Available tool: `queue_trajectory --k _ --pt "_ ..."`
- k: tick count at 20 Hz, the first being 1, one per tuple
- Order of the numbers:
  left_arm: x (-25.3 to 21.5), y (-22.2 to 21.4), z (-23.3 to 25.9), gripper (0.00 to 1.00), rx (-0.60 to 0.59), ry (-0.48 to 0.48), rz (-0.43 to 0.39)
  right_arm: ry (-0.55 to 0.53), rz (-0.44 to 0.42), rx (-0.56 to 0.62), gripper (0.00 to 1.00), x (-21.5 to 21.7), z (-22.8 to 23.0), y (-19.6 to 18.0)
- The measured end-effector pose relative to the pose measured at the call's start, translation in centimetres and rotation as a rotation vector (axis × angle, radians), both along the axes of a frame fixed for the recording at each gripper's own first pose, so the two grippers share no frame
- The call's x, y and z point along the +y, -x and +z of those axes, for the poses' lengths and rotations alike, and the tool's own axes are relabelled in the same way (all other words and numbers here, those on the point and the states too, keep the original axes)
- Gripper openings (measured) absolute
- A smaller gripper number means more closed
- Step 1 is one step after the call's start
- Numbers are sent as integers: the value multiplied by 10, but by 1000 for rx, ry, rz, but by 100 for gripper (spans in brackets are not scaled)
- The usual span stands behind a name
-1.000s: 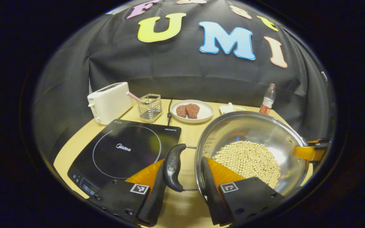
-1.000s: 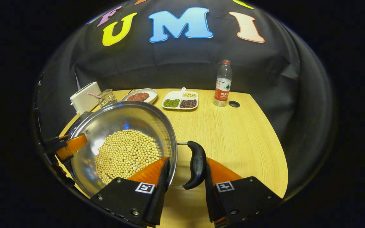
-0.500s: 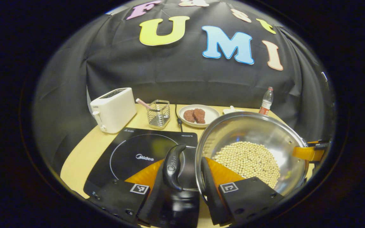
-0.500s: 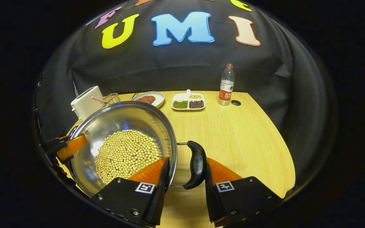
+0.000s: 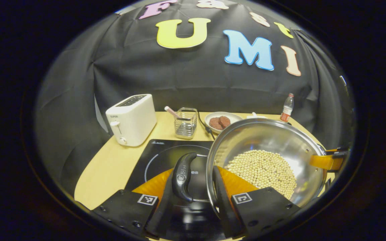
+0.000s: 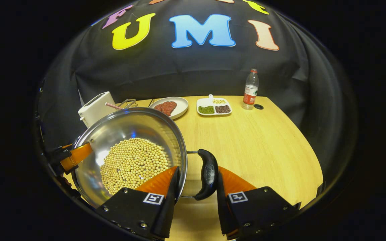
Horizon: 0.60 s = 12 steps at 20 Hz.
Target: First push the handle of the pot to place it horizontally, then grasp the pot with both hands and set it on the induction cooktop.
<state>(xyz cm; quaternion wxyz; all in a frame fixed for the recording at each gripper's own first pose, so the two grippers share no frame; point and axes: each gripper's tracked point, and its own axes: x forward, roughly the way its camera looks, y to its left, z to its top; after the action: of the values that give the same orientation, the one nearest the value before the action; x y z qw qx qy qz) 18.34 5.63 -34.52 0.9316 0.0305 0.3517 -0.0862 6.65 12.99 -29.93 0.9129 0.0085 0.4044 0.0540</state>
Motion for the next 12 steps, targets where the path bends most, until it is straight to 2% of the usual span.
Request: queue_trajectory --k 2,3,12 --pt "23 -13 -4 66 3 -8 2 -6 -1 4 55 19 -2 -1" --pt "34 -17 -6 63 8 -9 5 -10 -1 5 55 29 -3 -2" --pt "105 -39 -28 63 36 -50 33 -26 9 49 55 97 -23 -16"
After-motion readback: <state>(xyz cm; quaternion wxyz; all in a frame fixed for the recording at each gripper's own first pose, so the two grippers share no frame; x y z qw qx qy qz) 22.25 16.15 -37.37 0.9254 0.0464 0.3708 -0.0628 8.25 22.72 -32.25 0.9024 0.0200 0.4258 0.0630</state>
